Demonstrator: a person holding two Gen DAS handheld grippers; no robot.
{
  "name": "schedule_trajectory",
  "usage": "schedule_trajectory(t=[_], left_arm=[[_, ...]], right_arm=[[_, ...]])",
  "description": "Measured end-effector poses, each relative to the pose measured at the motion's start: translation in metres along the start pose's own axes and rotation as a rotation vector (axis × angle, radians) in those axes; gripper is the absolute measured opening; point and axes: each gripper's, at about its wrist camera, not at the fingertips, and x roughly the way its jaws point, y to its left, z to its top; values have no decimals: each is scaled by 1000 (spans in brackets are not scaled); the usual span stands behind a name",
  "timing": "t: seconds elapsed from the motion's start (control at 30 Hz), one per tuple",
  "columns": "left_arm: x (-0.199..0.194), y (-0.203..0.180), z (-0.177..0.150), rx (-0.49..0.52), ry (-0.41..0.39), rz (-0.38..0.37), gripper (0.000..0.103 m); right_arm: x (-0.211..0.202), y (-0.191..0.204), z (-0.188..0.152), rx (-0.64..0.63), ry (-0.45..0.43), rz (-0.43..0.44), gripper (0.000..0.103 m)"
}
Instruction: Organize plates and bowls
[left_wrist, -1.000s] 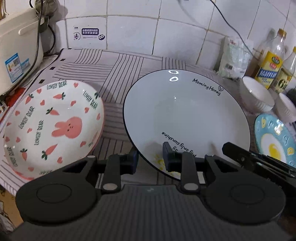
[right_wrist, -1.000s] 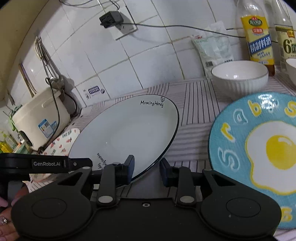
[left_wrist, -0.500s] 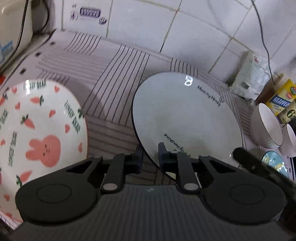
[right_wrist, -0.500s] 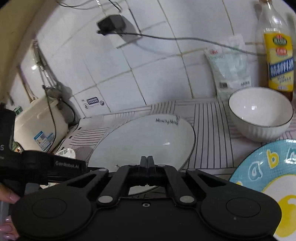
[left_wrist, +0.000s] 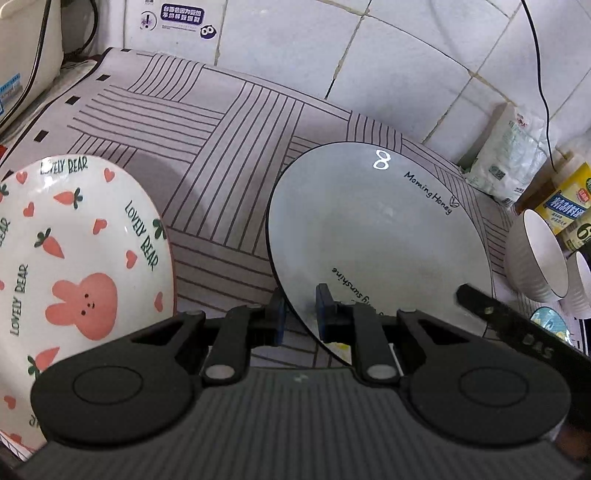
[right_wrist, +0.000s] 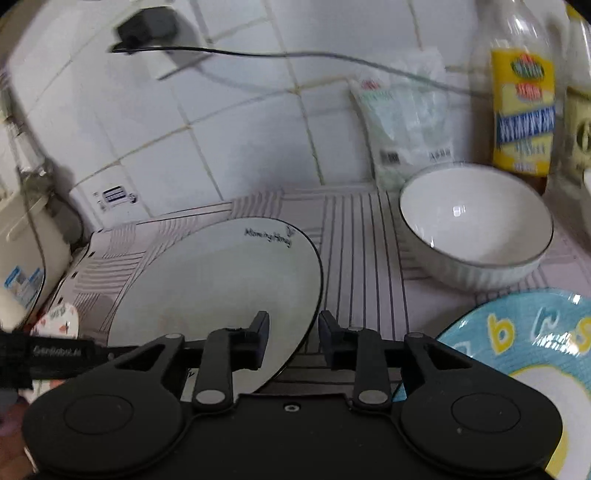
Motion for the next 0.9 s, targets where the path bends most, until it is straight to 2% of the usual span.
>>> schedule_trajectory(t=[0.1,0.23,0.43,0.57,0.67,0.73,0.83,0.9], left_arm=[[-1,-5,4,55,-21,16,16],[-7,-12,15,128,-73,20,16],[4,-24,45,156,-94,6,16],[18,-26,66,160,-73,-6,16],[38,-24,74,144,-3,11,17],[47,-22,76,130,16,16,17],[46,-23,80,110,52,21,17],[42,-25,83,99,85,33,18]], right_arm=[[17,-4,-1,36,60,19,22],[14,2,1,-12,-18,33,22],[24,0,26,-17,-56,46,22],[35,3,42,-39,-75,10,22],[47,4,48,-6,-48,-22,22],[57,8,46,-14,-27,-60,23],[67,12,41,-6,-25,-91,31],[68,21,40,-45,-18,-114,35]])
